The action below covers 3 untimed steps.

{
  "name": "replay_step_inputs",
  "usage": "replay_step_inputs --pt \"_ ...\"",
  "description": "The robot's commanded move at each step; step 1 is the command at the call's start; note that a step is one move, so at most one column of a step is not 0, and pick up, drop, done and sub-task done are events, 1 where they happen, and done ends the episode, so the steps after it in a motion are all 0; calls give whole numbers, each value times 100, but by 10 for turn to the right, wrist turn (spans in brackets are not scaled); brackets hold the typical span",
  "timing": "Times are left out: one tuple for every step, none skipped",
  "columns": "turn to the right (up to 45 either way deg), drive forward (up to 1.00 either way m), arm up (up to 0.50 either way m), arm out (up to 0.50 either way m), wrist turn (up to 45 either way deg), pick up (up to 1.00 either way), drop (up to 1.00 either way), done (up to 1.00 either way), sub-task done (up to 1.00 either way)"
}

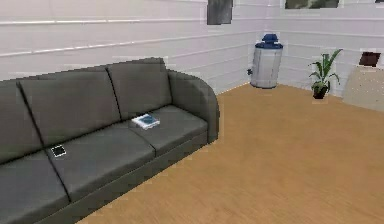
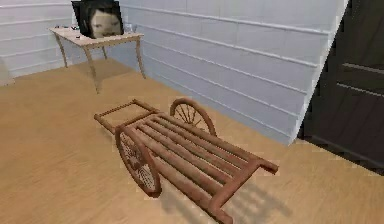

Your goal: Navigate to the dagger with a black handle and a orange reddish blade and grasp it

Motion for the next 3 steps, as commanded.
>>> replay_step_inputs --pt "-420 0 0 0 0 0 0 0 0" --pt "0 10 0 0 0 0 0 0 0" --pt "-450 0 0 0 0 0 0 0 0"
